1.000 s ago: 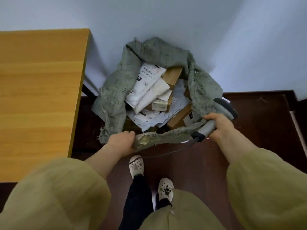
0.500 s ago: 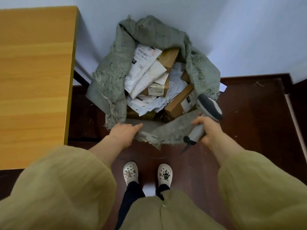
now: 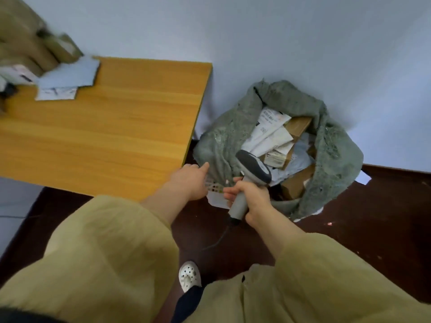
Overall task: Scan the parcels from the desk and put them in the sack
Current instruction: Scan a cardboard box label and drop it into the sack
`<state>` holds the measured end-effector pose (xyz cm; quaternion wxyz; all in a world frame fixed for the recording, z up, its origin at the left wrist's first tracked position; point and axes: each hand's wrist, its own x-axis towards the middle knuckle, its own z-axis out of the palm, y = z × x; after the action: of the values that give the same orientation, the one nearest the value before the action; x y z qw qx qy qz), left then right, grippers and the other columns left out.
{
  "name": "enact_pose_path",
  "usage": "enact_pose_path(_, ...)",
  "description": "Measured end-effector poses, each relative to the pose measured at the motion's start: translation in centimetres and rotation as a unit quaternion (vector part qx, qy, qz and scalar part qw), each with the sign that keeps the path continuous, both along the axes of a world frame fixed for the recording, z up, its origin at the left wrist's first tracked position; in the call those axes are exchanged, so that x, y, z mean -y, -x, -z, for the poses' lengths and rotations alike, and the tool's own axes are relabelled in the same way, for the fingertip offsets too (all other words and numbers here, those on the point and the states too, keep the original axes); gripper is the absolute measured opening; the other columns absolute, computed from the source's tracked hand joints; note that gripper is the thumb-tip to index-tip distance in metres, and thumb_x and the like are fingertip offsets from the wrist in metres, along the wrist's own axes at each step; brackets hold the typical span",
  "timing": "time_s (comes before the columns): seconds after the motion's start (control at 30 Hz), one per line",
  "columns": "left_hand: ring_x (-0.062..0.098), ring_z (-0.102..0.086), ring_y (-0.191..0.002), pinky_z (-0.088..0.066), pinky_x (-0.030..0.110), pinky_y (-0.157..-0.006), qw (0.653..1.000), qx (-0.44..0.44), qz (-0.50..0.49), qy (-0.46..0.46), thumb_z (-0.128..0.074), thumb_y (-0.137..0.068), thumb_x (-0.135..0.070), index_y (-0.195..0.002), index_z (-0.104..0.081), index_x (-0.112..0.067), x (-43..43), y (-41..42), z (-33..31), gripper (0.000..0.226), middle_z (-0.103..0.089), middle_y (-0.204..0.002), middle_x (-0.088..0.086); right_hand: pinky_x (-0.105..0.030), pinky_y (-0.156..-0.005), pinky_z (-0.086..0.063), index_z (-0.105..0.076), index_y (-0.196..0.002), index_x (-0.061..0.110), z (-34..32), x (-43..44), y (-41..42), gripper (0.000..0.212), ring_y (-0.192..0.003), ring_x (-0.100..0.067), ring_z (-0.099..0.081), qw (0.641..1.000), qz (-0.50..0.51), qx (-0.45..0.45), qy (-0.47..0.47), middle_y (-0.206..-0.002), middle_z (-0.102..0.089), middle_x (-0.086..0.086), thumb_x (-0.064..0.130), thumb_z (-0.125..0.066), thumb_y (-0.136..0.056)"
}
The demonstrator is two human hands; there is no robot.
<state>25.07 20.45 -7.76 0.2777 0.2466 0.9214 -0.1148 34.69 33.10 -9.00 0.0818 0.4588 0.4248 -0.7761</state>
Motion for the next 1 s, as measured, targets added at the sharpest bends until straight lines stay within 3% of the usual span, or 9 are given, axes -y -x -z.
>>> enact_pose_path(0.23, 0.03, -0.029, -0.138, -0.036, 0.042, -0.106, 0.987, -0.08, -0.134, -0.041, -0.053, -0.094, -0.04, -0.153, -0.003, -0.016, 14.3, 5.1, -8.1, 0.081, -0.029, -0.152, 0.01, -0.027, -0.048, -0.042, -0.054, -0.096, 0.003, -5.8, 12.3, 7.7, 0.012, -0.044, -0.017, -0.048, 0.992, -0.103, -0.054, 0.047, -0.062, -0.06, -0.013, -0.003, -0.052, -0.085)
enact_pose_path(0.37, 0.032, -0.036, -0.132, -0.042, 0.042, -0.099, 0.961, -0.119, -0.232, -0.089, -0.054, -0.093, -0.041, -0.153, -0.001, -0.013, 24.0, 7.8, -11.5, 0.085, -0.032, -0.148, 0.013, -0.029, -0.048, -0.043, -0.056, -0.096, 0.004, -9.2, 20.7, 13.2, 0.011, -0.043, -0.017, -0.046, 0.985, -0.133, -0.098, 0.051, -0.061, -0.061, -0.012, -0.001, -0.055, -0.086)
enact_pose_path(0.53, 0.032, -0.043, -0.126, -0.044, 0.037, -0.092, 0.915, -0.168, -0.337, -0.143, -0.056, -0.092, -0.039, -0.153, -0.005, -0.009, 37.3, 11.2, -15.5, 0.085, -0.039, -0.143, 0.015, -0.028, -0.051, -0.043, -0.052, -0.08, 0.005, -13.8, 32.1, 19.3, 0.008, -0.044, -0.015, -0.047, 0.967, -0.198, -0.143, 0.069, -0.059, -0.059, -0.009, -0.001, -0.055, -0.082)
enact_pose_path(0.63, 0.032, -0.044, -0.124, -0.045, 0.039, -0.091, 0.896, -0.187, -0.369, -0.163, -0.058, -0.091, -0.036, -0.149, -0.017, -0.008, 43.0, 13.1, -16.1, 0.076, -0.043, -0.139, 0.015, -0.026, -0.051, -0.041, -0.049, -0.075, 0.007, -15.3, 37.1, 22.1, 0.011, -0.042, -0.014, -0.046, 0.956, -0.229, -0.159, 0.089, -0.057, -0.057, -0.006, -0.003, -0.05, -0.081)
enact_pose_path(0.83, 0.031, -0.042, -0.128, -0.044, 0.038, -0.095, 0.88, -0.173, -0.41, -0.169, -0.058, -0.09, -0.036, -0.152, -0.004, -0.01, 50.6, 18.6, -14.7, 0.086, -0.035, -0.147, 0.014, -0.027, -0.053, -0.044, -0.053, -0.078, 0.005, -15.1, 43.6, 28.1, 0.012, -0.046, -0.013, -0.049, 0.945, -0.274, -0.159, 0.084, -0.064, -0.06, -0.009, -0.005, -0.057, -0.083)
enact_pose_path(1.0, 0.029, -0.051, -0.117, -0.047, 0.035, -0.085, 0.875, -0.171, -0.425, -0.156, -0.059, -0.09, -0.036, -0.147, -0.021, -0.008, 55.7, 23.6, -13.3, 0.073, -0.046, -0.135, 0.014, -0.028, -0.057, -0.044, -0.053, -0.092, 0.006, -13.0, 47.8, 35.1, 0.022, -0.057, -0.014, -0.065, 0.931, -0.317, -0.161, 0.082, -0.088, -0.067, -0.012, -0.009, -0.063, -0.08)
